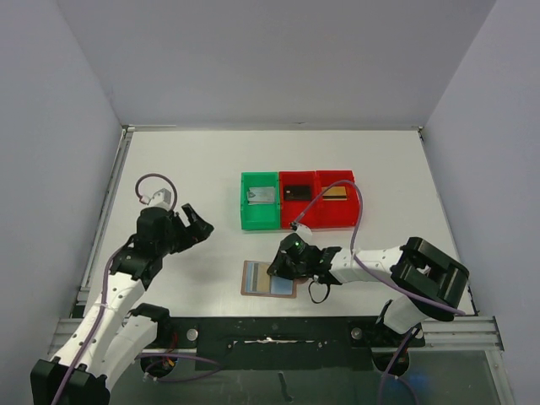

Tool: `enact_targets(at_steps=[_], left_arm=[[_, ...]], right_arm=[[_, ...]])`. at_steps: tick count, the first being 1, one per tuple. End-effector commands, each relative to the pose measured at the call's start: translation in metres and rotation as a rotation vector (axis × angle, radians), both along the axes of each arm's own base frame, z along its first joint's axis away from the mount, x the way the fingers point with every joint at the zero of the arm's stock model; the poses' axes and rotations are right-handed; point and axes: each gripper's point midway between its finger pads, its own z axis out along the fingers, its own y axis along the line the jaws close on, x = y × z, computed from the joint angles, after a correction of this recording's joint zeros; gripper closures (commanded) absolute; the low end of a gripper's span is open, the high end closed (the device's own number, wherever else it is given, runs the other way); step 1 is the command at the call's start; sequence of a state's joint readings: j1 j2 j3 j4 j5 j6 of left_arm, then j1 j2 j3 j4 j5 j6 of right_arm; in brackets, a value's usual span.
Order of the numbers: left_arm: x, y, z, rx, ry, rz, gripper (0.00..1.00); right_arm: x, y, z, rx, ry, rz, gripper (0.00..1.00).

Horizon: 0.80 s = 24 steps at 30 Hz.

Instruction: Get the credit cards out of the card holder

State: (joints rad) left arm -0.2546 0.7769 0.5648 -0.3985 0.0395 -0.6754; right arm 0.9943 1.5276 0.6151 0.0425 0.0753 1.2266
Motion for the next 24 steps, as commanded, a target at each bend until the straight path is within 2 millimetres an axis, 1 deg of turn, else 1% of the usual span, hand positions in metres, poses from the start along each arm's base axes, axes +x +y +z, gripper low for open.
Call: enact_targets(at_steps=[1,5,10,13,18,24], left_arm=[[-0.010,-0.042,0.018,-0.235,0.005,-0.127,0.20],[-0.026,-0.059,0.001,-0.310,0.083,-0.190,0.22],[-0.037,-0.076,-0.012,-0.353,0.118,-0.234,0.26],[-0.046,-0.089,-0.020,-0.344,0.160,-0.284,0.30],[-0.062,-0.103,-0.041,-0.295,0.232,-0.329,0.33],[-0.069,-0.124,-0.049,-0.297,0.253,-0.392,0.38]], right_arm=[[-0.008,-0.013,-0.021,-0.046,0.037,-0.010,0.89],[-0.007,-0.012,-0.020,-0.039,0.035,-0.011,0.89],[-0.007,-0.012,-0.019,-0.031,0.034,-0.011,0.89],[-0.007,-0.013,-0.021,-0.022,0.039,-0.018,0.89],[-0.009,-0.014,-0.022,-0.011,0.046,-0.028,0.90],[-0.009,-0.018,-0.021,0.032,0.048,-0.044,0.92]])
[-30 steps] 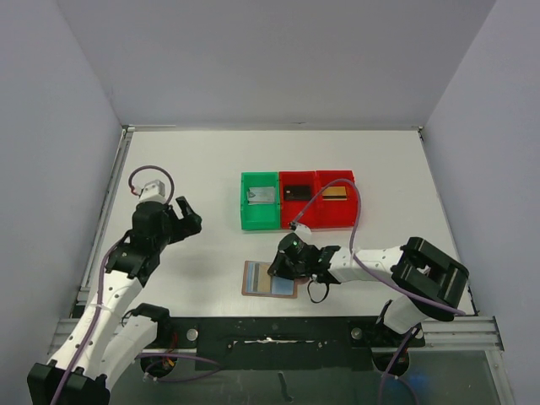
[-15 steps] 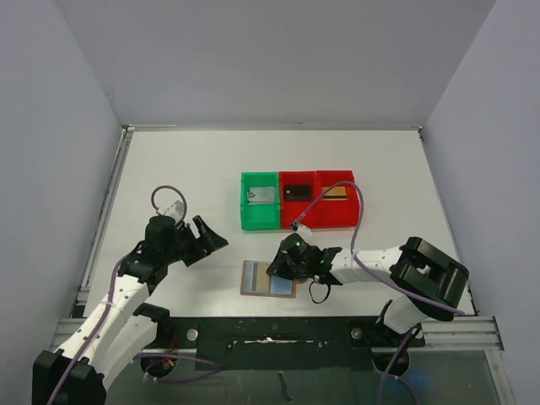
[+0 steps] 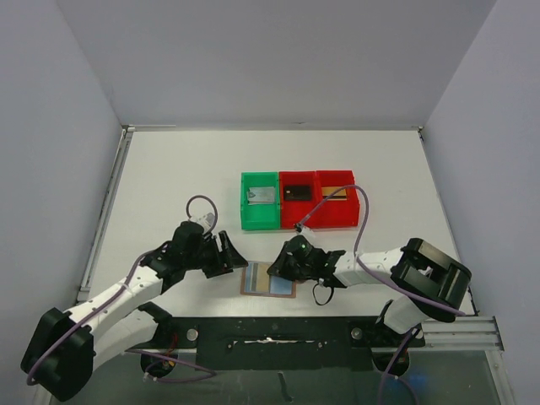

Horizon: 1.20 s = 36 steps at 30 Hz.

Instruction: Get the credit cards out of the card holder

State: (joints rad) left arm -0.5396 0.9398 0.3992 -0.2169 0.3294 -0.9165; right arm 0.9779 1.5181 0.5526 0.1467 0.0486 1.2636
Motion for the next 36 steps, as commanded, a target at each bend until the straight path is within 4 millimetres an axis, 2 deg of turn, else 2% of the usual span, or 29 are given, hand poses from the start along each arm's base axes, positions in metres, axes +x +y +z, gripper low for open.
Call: enact_targets(at_steps=[1,10,18,27,32,36], left_arm=[[0.010,-0.020,0.011,-0.042,-0.061,-0.030,0.39],[0.003,-0.036,-0.004,-0.001,-0.033,-0.083,0.44],[0.003,-0.043,-0.002,-0.012,-0.046,-0.085,0.49],[0.002,-0.057,0.002,-0.039,-0.068,-0.130,0.56],[0.006,-0.062,-0.003,-0.026,-0.070,-0.133,0.56],[0.009,-0.061,-0.004,0.005,-0.076,-0.123,0.59]], right_arm=[[-0.010,-0.018,-0.020,-0.021,0.046,-0.020,0.92],[-0.015,-0.025,-0.025,0.107,0.075,-0.042,0.93],[-0.016,-0.025,-0.018,0.239,0.069,-0.042,0.94],[-0.016,-0.025,-0.023,0.240,0.082,-0.039,0.94],[-0.015,-0.030,-0.027,0.205,0.091,-0.057,0.93],[-0.013,-0.033,-0.028,0.117,0.081,-0.045,0.86]])
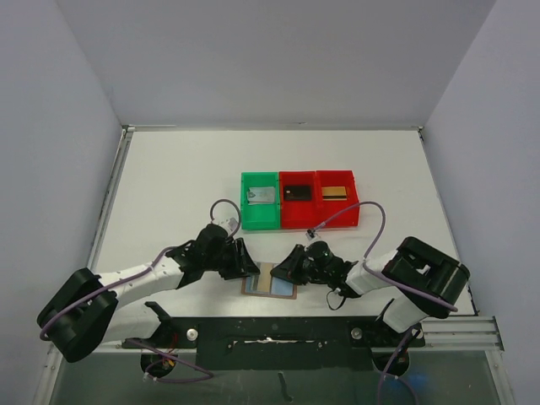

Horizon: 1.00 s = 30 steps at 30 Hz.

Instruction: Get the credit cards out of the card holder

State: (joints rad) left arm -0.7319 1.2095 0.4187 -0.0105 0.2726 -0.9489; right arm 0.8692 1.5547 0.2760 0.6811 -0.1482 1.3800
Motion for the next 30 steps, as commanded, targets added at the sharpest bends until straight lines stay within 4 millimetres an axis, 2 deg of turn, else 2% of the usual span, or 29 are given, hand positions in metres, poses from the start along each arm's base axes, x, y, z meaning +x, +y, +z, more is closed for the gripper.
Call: enact_targets(at_steps=[1,7,10,17,21,24,26,30], left_arm=[[0.023,-0.015,0.030,-0.043,-0.116,0.013,0.60],[0.028,-0.001,0.042,-0.022,-0.170,0.077,0.60],[0.029,0.007,0.045,-0.015,-0.182,0.117,0.60],[0.028,0.015,0.051,-0.021,-0.196,0.159,0.60],[0.027,0.013,0.049,-0.022,-0.189,0.153,0.60],[0.027,0.010,0.047,-0.025,-0.181,0.139,0.60],[0.027,0.008,0.046,-0.026,-0.176,0.128,0.60],[0.024,0.002,0.044,-0.043,-0.163,0.098,0.60]], right_arm=[[-0.006,-0.023,-0.027,-0.217,0.036,0.007,0.84],[0.001,-0.018,-0.013,-0.399,-0.026,0.026,0.69],[0.001,-0.016,-0.013,-0.480,-0.030,0.034,0.63],[0.001,-0.022,-0.016,-0.682,-0.020,0.022,0.60],[-0.001,-0.023,-0.024,-0.740,-0.010,0.045,0.62],[-0.005,-0.022,-0.033,-0.737,0.008,0.065,0.70],[-0.007,-0.022,-0.039,-0.706,0.015,0.066,0.77],[-0.010,-0.026,-0.045,-0.584,0.031,0.059,0.84]])
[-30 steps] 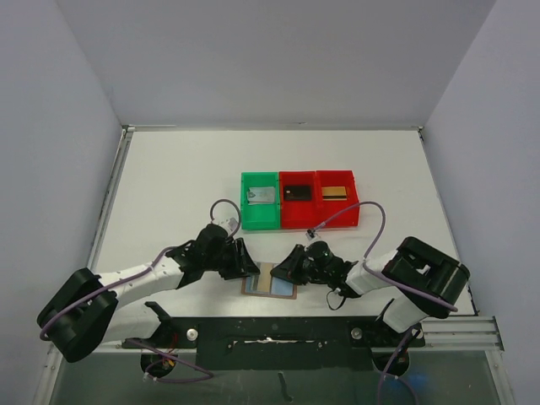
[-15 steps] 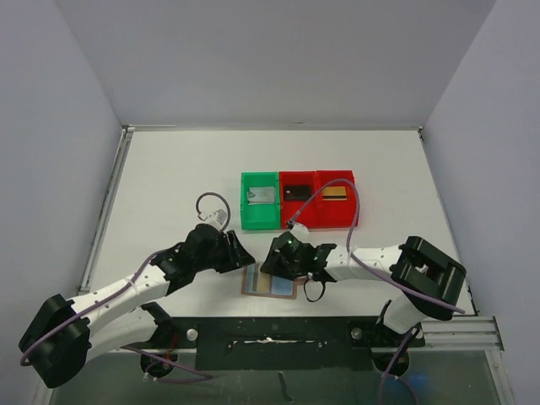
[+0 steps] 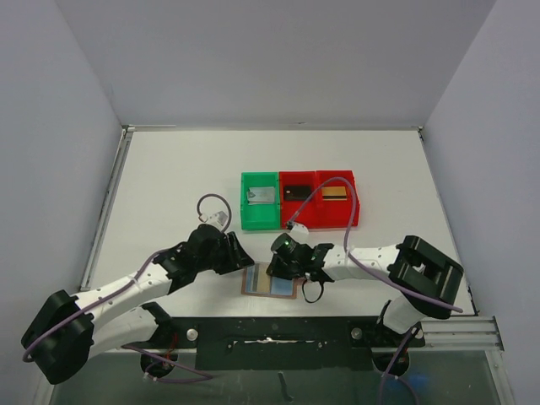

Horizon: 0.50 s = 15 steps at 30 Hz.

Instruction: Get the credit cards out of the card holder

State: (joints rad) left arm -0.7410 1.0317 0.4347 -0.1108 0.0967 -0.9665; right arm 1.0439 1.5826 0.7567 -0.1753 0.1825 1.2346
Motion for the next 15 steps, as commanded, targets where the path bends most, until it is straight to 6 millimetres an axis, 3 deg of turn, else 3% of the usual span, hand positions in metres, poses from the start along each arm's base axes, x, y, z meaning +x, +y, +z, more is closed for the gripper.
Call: enact_targets(at_steps=[1,7,15], left_arm=[[0.003,-0.016,0.012,-0.061,-0.025,-0.045,0.60],[0.000,-0.027,0.006,-0.080,-0.007,-0.096,0.60],[0.003,-0.032,-0.001,-0.070,0.004,-0.104,0.60]], right_arm=[[-0.017,-0.037,-0.047,-0.030,0.081,-0.011,0.86],[-0.018,-0.035,-0.045,0.183,0.078,-0.023,0.90],[-0.022,-0.038,-0.051,0.253,0.109,-0.035,0.91]])
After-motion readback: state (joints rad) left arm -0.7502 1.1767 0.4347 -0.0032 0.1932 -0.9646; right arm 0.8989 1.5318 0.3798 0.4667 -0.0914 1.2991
